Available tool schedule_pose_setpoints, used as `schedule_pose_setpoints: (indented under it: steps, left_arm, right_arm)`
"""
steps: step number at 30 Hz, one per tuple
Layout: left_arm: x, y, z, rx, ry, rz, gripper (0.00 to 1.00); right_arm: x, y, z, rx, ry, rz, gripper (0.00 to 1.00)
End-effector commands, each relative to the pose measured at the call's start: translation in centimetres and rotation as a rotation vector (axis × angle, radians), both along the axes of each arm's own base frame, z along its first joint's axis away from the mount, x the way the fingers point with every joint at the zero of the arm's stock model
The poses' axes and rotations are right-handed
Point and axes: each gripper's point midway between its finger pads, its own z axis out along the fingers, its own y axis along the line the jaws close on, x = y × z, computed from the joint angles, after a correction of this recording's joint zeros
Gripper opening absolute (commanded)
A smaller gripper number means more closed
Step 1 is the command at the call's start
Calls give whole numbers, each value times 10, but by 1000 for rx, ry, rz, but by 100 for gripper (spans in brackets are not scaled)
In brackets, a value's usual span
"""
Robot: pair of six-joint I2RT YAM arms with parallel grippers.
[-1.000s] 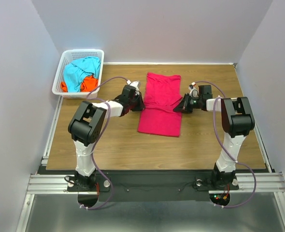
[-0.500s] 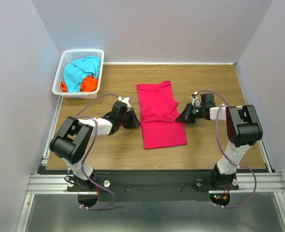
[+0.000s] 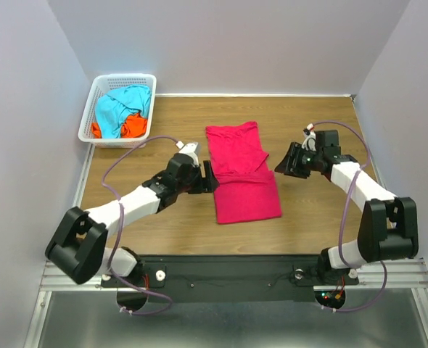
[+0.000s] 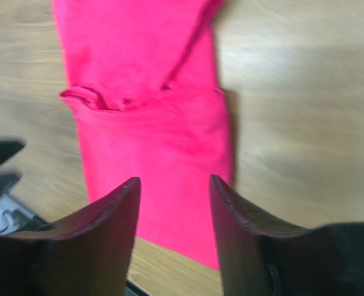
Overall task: Fold and stack the t-shirts
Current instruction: Fold the tshirt
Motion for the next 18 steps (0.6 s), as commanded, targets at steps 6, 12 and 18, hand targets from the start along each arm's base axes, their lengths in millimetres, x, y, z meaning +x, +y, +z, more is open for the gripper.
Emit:
schedule_pose_setpoints:
  steps: [6,12,18]
  left_arm:
    - [-83,-9,-21,73,114,40,81]
    - [-109,-21,-38,103,178,68,73]
    - [-114,-32,-59,171,201,81,62]
  right_arm:
    - [-87,-34,-48,-279,280,-95,59]
    - [-107,-31,-55,-342,284,-108,59]
    - [-117,-25,-65,-394,287,-73,57]
